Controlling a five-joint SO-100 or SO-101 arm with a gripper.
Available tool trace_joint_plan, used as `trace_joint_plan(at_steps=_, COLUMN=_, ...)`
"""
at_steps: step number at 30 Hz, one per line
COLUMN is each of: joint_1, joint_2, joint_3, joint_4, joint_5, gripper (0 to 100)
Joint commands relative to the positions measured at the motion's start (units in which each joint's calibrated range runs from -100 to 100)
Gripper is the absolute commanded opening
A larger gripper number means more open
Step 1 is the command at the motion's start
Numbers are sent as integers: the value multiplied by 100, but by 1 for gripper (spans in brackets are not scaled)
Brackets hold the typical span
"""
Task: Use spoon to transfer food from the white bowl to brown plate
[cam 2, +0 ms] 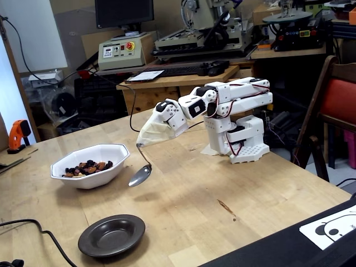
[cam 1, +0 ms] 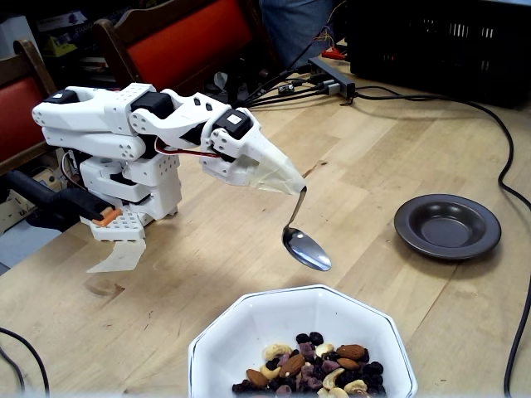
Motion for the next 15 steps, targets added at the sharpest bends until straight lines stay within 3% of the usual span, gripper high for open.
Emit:
trace_joint_plan(at_steps=1, joint_1=-20, joint_2=-61, joint_3=-575, joint_4=-1, joint_5=15, gripper=3)
trace_joint_plan(at_steps=15, joint_1=-20, joint_2=-44, joint_3=-1363, joint_4=-1, joint_5=20, gripper=3)
